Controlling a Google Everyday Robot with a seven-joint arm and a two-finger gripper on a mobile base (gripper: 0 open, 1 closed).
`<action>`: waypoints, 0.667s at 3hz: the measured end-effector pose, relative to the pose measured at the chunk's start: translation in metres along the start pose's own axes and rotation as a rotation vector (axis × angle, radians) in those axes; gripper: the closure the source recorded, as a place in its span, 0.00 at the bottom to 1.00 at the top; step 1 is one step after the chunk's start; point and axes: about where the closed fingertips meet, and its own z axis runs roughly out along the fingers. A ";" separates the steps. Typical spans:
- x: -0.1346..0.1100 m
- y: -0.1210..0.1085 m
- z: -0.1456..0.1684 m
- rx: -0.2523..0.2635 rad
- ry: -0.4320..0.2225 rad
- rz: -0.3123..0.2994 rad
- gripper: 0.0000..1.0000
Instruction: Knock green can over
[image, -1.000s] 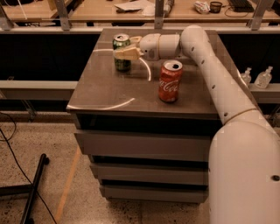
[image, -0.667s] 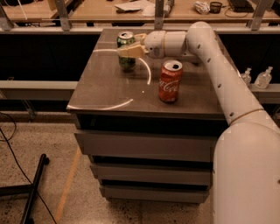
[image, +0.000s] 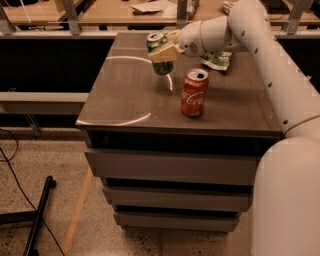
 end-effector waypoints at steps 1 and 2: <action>0.018 -0.002 -0.033 0.034 0.123 0.005 1.00; 0.043 -0.001 -0.065 0.072 0.261 0.020 0.94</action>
Offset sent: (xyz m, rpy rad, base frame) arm -0.0377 -0.1280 -0.0220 -0.3853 0.1089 -0.2071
